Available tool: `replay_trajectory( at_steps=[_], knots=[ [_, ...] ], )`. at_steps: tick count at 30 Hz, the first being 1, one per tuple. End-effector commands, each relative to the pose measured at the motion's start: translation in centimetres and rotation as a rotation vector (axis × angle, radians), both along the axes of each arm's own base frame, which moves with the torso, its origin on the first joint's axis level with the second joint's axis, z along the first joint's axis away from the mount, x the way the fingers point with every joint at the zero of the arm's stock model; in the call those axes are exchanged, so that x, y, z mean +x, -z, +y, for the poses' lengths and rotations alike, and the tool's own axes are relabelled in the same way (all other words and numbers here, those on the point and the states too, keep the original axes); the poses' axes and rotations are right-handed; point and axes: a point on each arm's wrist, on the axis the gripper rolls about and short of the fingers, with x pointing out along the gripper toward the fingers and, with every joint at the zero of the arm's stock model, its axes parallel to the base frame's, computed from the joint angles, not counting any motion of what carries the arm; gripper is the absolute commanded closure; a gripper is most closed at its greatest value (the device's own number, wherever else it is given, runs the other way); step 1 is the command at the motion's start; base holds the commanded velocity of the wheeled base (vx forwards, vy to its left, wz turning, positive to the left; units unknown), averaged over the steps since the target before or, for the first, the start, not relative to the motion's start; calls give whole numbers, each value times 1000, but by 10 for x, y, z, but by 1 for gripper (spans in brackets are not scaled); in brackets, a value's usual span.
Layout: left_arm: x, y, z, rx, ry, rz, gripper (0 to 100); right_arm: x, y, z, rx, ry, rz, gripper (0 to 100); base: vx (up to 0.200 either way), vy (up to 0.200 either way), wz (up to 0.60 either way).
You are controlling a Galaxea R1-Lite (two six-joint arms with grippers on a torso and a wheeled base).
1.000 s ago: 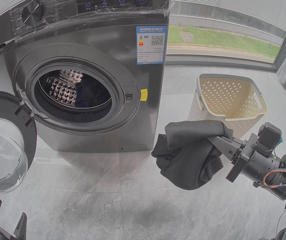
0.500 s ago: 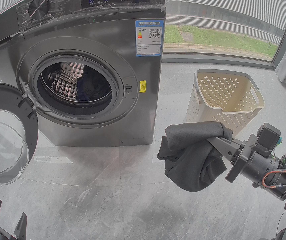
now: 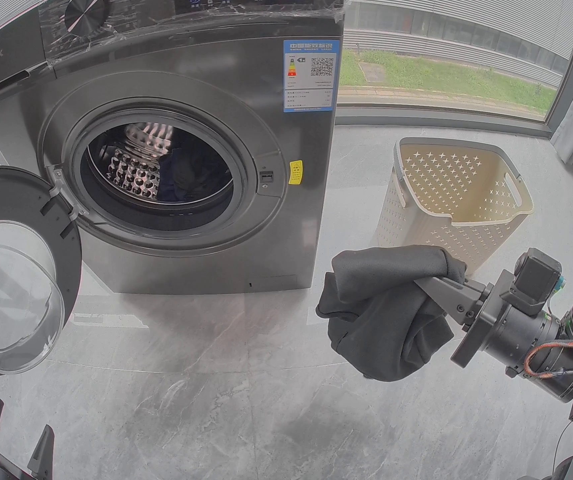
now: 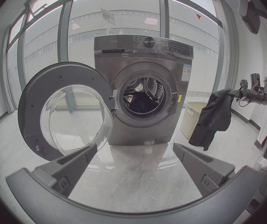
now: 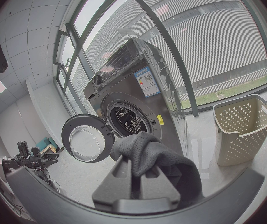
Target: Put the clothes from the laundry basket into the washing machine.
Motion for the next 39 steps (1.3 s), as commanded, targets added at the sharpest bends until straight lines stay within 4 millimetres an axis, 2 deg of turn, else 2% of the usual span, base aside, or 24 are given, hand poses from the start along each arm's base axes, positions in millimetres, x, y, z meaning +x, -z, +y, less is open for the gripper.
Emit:
replay_trajectory(
  at_steps=[1,10,34,39],
  knots=[
    [0,4,0,0,-1,1,0,0,0,0,-1,1,1,100,0,200,0],
    [0,4,0,0,-1,1,0,0,0,0,-2,7,1,100,0,200,0],
    [0,4,0,12,-1,-1,0,0,4,-7,11,21,39,100,0,0,0],
    [0,4,0,10,-1,1,0,-7,22,-13,-41,18,89,100,0,200,0]
  ],
)
